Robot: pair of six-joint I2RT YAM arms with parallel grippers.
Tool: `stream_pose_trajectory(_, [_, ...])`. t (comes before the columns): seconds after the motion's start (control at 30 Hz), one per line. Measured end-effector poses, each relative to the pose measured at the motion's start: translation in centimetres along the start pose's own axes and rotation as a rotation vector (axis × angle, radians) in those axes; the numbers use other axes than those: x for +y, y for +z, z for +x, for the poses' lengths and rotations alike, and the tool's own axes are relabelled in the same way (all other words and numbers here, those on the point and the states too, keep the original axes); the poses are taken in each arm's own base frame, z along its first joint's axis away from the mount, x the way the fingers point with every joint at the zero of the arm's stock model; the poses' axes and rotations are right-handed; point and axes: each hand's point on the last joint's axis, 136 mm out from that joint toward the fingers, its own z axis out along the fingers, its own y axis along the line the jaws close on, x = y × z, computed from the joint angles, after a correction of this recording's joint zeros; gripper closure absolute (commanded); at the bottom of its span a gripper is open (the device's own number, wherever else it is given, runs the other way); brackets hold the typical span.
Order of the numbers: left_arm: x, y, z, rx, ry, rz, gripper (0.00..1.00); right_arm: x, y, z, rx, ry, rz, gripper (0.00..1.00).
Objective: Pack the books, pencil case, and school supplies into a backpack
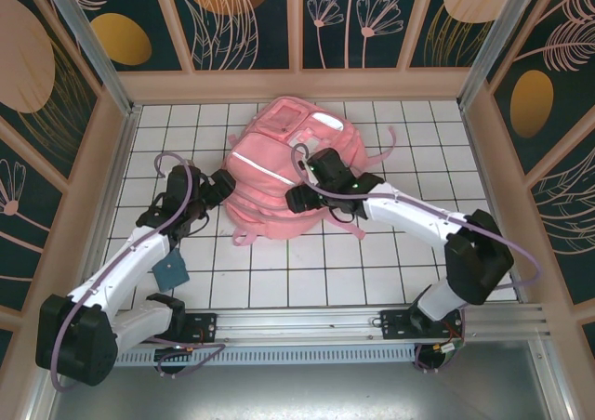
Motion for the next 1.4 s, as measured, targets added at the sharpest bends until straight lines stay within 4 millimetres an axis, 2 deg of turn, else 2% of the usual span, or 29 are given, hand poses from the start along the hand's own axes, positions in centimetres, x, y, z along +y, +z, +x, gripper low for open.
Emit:
stream_pose_trajectory(0.27, [0.1,0.4,0.4,0.024,0.007,-0.002,0.08,0.5,0.0,-1.9,-0.018,-0.046,0.003,0.25])
stream_pose_trajectory(0.47, [0.0,0.4,0.5,0.029,0.01,0.003,0.08,-0.3,-0.3,-2.1,-0.017,-0.091,0.045,0.12])
stream_pose_trajectory(0.7, [0.2,0.6,0.8,0.046,0.011,0.0,0.08,-0.9,1.0,-2.2,0.034,-0.104,0.002,0.11])
stream_pose_trajectory(0.97, [0.1,0.7,0.9,0.053,0.015,0.006,0.07,0.1,1.8,-1.6,0.058,-0.176,-0.054,0.24])
stream_pose_trajectory(1.1, [0.0,0.8,1.2,0.069,0.018,0.013,0.07,1.0,1.5,-1.1,0.056,-0.218,-0.072,0.45])
stream_pose_trajectory(1.2, [-0.1,1.1,1.3,0.076,0.018,0.017,0.07,1.7,1.2,-0.9,0.055,-0.237,-0.091,0.52])
stream_pose_trajectory(1.4, [-0.1,1.2,1.6,0.089,0.022,0.02,0.07,2.0,1.2,-0.7,0.056,-0.251,-0.086,0.58])
